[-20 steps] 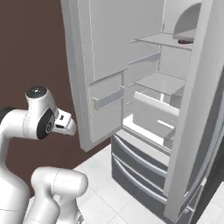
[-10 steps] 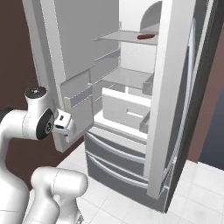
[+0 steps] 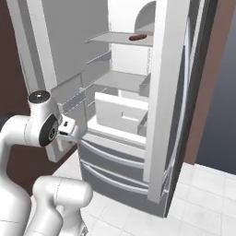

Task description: Retrieve the sausage and cheese from the fridge and place them on the cutting board on the counter.

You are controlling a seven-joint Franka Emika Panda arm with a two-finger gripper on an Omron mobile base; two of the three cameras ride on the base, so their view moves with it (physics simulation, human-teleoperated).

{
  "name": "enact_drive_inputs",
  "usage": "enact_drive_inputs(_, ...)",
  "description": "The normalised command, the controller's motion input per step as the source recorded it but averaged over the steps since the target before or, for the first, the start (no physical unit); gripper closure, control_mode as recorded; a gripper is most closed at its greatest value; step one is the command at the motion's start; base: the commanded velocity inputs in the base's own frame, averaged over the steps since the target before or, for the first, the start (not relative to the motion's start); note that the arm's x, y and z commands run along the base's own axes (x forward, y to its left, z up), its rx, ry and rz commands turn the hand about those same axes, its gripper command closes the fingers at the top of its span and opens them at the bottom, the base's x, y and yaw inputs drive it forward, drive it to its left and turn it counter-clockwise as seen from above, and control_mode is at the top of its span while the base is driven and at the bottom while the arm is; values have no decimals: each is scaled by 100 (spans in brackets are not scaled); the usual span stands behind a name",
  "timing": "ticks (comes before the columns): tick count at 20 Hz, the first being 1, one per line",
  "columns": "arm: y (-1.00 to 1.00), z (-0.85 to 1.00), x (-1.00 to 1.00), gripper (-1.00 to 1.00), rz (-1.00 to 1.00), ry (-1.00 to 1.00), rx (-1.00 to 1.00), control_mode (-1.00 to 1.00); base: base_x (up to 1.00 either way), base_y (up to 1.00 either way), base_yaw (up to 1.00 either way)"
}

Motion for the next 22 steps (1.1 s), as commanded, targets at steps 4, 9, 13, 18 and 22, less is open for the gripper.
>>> enact_drive_inputs(4, 0, 0, 0, -100, 0, 0, 0, 100, 26, 8, -35)
enact_drive_inputs(9, 0, 0, 0, -100, 0, 0, 0, 100, 4, 3, -10)
enact_drive_inputs(13, 0, 0, 0, -100, 0, 0, 0, 100, 46, 44, -2)
enact_drive_inputs(18, 0, 0, 0, -100, 0, 0, 0, 100, 53, 27, -5)
enact_drive_inputs(22, 0, 0, 0, -100, 0, 0, 0, 100, 40, 0, -21)
